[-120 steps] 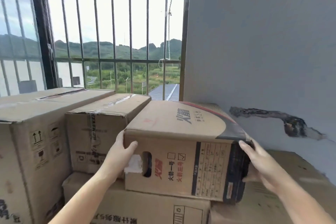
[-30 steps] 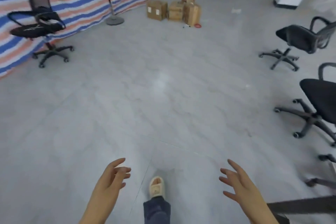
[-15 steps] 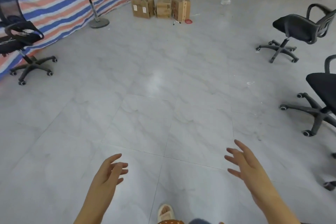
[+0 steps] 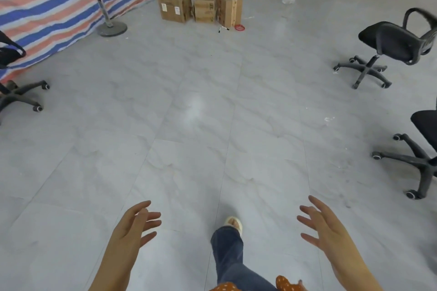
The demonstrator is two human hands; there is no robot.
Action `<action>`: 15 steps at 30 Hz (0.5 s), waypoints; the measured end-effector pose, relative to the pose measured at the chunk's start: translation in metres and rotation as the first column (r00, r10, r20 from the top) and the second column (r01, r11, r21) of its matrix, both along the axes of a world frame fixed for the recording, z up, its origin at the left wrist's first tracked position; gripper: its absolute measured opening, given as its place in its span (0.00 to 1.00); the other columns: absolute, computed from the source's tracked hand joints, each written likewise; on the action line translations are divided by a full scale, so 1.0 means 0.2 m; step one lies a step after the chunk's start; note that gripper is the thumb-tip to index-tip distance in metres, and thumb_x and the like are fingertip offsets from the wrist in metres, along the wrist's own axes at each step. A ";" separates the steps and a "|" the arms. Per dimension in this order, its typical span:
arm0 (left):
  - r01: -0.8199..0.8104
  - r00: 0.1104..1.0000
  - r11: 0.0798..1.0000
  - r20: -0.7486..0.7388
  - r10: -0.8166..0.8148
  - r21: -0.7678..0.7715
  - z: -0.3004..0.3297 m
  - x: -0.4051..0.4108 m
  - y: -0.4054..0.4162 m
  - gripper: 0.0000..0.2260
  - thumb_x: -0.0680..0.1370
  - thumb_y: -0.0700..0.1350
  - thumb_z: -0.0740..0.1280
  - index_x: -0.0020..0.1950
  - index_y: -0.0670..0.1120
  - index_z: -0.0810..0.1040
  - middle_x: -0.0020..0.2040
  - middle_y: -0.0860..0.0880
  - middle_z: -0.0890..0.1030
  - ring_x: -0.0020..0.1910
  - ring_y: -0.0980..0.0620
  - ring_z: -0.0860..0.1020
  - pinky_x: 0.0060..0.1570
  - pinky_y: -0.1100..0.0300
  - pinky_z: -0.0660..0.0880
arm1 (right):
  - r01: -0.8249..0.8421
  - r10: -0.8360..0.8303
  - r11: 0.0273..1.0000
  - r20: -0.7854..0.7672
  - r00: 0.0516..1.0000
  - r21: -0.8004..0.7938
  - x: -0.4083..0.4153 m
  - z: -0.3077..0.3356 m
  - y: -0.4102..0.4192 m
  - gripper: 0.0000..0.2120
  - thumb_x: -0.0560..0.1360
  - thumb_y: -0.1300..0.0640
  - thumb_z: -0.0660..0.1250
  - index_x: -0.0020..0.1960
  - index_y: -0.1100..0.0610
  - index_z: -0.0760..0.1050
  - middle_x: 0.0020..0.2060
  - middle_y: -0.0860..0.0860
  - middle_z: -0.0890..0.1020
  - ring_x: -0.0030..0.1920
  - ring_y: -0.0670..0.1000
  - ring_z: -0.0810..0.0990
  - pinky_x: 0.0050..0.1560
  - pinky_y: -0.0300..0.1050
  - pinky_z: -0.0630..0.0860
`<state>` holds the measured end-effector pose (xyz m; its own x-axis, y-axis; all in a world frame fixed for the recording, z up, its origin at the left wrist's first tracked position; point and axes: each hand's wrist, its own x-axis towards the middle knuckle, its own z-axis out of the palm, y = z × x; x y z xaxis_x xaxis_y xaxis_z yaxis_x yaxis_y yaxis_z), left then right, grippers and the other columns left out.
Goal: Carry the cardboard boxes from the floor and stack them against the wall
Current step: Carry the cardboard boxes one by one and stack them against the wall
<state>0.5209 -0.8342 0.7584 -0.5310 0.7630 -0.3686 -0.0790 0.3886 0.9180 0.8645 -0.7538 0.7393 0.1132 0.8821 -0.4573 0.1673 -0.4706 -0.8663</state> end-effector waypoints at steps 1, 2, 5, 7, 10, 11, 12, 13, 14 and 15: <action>0.001 1.000 1.000 -0.004 0.000 0.007 0.00 -0.02 0.12 0.09 0.81 0.45 0.59 0.55 0.51 0.78 0.47 0.46 0.84 0.50 0.47 0.82 0.48 0.52 0.76 | 0.002 -0.002 1.000 0.000 1.000 -0.001 -0.03 -0.01 0.11 0.15 0.81 0.51 0.58 0.68 0.45 0.68 0.58 0.46 0.79 0.55 0.46 0.79 0.55 0.50 0.76; 0.002 1.000 1.000 -0.011 -0.002 0.014 0.00 -0.05 0.23 0.09 0.81 0.45 0.58 0.56 0.51 0.78 0.48 0.47 0.83 0.50 0.48 0.81 0.48 0.53 0.76 | 0.001 -0.001 1.000 0.000 1.000 -0.002 -0.06 -0.02 0.24 0.16 0.81 0.51 0.58 0.68 0.46 0.68 0.58 0.47 0.79 0.55 0.46 0.79 0.55 0.50 0.76; 0.015 0.999 0.999 -0.043 -0.013 0.031 0.02 -0.12 0.53 0.09 0.81 0.46 0.58 0.57 0.52 0.77 0.48 0.49 0.83 0.49 0.52 0.82 0.49 0.54 0.76 | -0.021 0.021 1.000 -0.002 1.000 0.006 -0.17 0.00 0.60 0.17 0.81 0.50 0.57 0.70 0.47 0.67 0.58 0.47 0.78 0.55 0.47 0.79 0.55 0.50 0.75; 0.031 0.997 0.999 -0.075 -0.028 0.037 0.05 -0.19 0.74 0.10 0.81 0.45 0.58 0.57 0.53 0.77 0.48 0.49 0.83 0.48 0.53 0.82 0.49 0.55 0.76 | -0.071 0.071 0.997 0.010 0.997 0.036 -0.27 0.04 0.85 0.17 0.81 0.50 0.57 0.69 0.46 0.67 0.58 0.46 0.78 0.55 0.46 0.79 0.56 0.50 0.76; 0.000 0.994 1.000 -0.112 0.003 0.029 0.04 -0.29 0.98 0.10 0.82 0.44 0.57 0.60 0.51 0.75 0.50 0.49 0.81 0.51 0.51 0.80 0.49 0.55 0.75 | -0.153 0.151 0.987 0.049 0.987 0.048 -0.41 0.07 1.17 0.16 0.81 0.50 0.57 0.69 0.45 0.67 0.58 0.45 0.77 0.56 0.44 0.78 0.57 0.49 0.76; -0.024 0.994 0.999 -0.110 0.027 0.033 0.03 -0.32 1.06 0.10 0.82 0.44 0.57 0.60 0.51 0.74 0.51 0.49 0.81 0.51 0.51 0.80 0.48 0.56 0.75 | -0.168 0.165 0.985 0.049 0.985 0.046 -0.45 0.07 1.26 0.16 0.81 0.50 0.57 0.68 0.44 0.67 0.58 0.44 0.78 0.56 0.44 0.78 0.56 0.48 0.76; -0.047 0.993 0.998 -0.109 0.051 0.036 0.03 -0.36 1.14 0.10 0.82 0.43 0.57 0.60 0.51 0.75 0.51 0.49 0.81 0.51 0.51 0.80 0.47 0.57 0.75 | -0.172 0.170 0.984 0.045 0.984 0.046 -0.49 0.07 1.35 0.15 0.81 0.49 0.58 0.67 0.42 0.68 0.58 0.43 0.78 0.56 0.43 0.78 0.55 0.47 0.77; -0.066 0.992 0.997 -0.109 0.070 0.039 0.03 -0.41 1.21 0.10 0.82 0.43 0.57 0.59 0.51 0.75 0.50 0.49 0.81 0.50 0.51 0.80 0.46 0.58 0.75 | -0.172 0.170 0.984 0.041 0.985 0.044 -0.53 0.07 1.44 0.14 0.80 0.49 0.58 0.66 0.41 0.68 0.57 0.42 0.78 0.56 0.42 0.79 0.53 0.45 0.77; -0.077 0.990 0.996 -0.113 0.080 0.036 0.02 -0.46 1.29 0.10 0.82 0.42 0.57 0.58 0.51 0.75 0.50 0.48 0.81 0.50 0.51 0.80 0.45 0.58 0.75 | -0.169 0.168 0.985 0.040 0.985 0.039 -0.58 0.06 1.52 0.14 0.80 0.49 0.58 0.65 0.41 0.69 0.57 0.42 0.78 0.55 0.42 0.79 0.51 0.44 0.77; -0.083 0.990 0.996 -0.115 0.085 0.030 0.00 -0.51 1.37 0.10 0.81 0.42 0.57 0.58 0.51 0.75 0.50 0.48 0.81 0.50 0.50 0.80 0.45 0.58 0.75 | -0.165 0.164 0.986 0.038 0.986 0.031 -0.62 0.04 1.60 0.13 0.80 0.49 0.59 0.65 0.41 0.69 0.56 0.42 0.79 0.55 0.42 0.79 0.50 0.44 0.77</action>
<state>0.4195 -0.5599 0.7583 -0.6318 0.7221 -0.2819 -0.0025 0.3617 0.9323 0.7399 -0.4341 0.7472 -0.0194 0.9051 -0.4248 0.2709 -0.4042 -0.8736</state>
